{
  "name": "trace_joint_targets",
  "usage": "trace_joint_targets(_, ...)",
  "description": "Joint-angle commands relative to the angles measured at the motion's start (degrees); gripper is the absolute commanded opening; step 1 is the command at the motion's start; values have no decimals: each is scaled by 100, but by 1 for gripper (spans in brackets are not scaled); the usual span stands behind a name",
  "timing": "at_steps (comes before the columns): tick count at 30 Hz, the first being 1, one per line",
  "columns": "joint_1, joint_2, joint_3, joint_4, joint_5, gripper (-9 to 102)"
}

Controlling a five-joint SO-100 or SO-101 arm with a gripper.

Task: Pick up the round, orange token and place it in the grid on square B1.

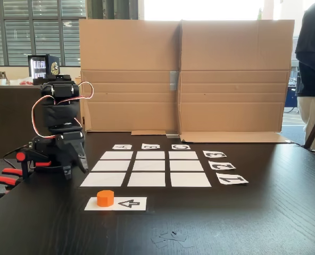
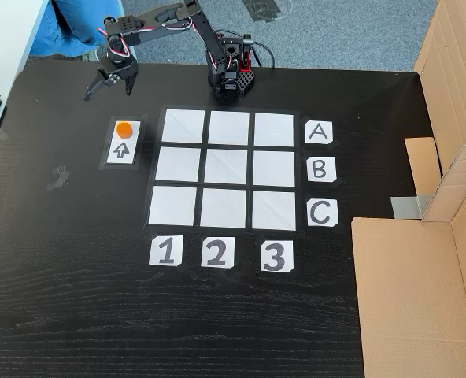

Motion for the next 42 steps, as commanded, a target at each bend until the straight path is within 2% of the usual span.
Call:
trace_joint_targets(1,-211,-35,-237,-70,-62,58)
trace_joint_targets(25,-1187,-1283,-967,-246,-26,58)
trace_joint_targets(37,-1310,-1538,-1134,-369,53,58)
trace_joint_targets(38,-1310,-1538,-1143,-404,70,56)
trace_joint_targets(42,-1318,-1556,-1178,-686,193,14)
